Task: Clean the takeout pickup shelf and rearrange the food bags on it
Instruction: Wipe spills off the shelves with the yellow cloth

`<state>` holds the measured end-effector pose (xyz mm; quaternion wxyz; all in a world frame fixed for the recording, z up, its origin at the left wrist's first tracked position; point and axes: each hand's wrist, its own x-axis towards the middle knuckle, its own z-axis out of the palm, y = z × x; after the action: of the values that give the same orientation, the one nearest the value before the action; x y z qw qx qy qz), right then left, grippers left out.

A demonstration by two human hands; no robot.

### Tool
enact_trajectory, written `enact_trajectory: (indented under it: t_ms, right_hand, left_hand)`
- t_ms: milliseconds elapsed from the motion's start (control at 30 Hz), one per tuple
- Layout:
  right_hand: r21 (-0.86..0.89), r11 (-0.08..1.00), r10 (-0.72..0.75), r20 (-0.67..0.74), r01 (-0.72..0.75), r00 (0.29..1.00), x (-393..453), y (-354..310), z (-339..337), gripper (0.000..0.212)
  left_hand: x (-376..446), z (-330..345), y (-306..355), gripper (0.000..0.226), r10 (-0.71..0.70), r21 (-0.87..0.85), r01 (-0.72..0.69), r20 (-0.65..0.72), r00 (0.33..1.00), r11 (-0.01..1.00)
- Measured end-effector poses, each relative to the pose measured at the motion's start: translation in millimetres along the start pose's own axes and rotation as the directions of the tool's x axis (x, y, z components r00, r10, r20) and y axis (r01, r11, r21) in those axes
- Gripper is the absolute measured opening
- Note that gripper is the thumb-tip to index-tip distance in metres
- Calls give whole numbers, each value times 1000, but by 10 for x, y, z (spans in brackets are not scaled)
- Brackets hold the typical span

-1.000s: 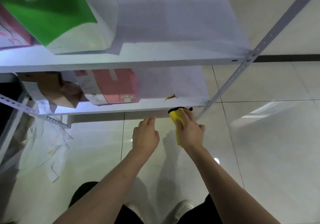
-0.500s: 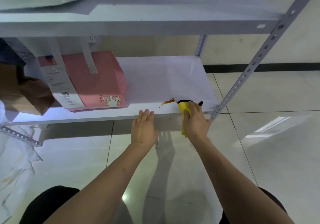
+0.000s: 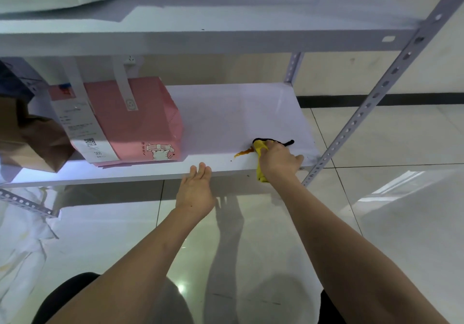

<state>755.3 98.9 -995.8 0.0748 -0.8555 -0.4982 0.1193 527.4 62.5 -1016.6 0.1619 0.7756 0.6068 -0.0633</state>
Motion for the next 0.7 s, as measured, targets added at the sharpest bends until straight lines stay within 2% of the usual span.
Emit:
enact_trajectory:
  t_ms: [133, 300, 400, 567, 700]
  right_hand:
    - [-177, 980, -99, -25, 93, 995, -5, -69, 6, 30]
    - [-295, 944, -148, 17, 147, 989, -39, -18, 19, 40]
    - [-293, 944, -159, 1, 153, 987, -70, 12, 63, 41]
    - [-193, 960, -217, -44, 205, 975, -28, 67, 246, 48]
    - [-215, 927, -325, -57, 307, 944, 148, 88, 361, 48]
  left_hand:
    - [3, 1, -33, 82, 5, -27, -5, 11, 1000, 1000]
    - [-26, -43, -20, 82, 5, -39, -5, 11, 1000, 999]
    - [-39, -43, -33, 84, -3, -57, 4, 16, 1000, 998]
    - [-51, -59, -45, 84, -2, -112, 4, 24, 1000, 994]
    - [-57, -60, -55, 85, -5, -127, 7, 17, 1000, 992]
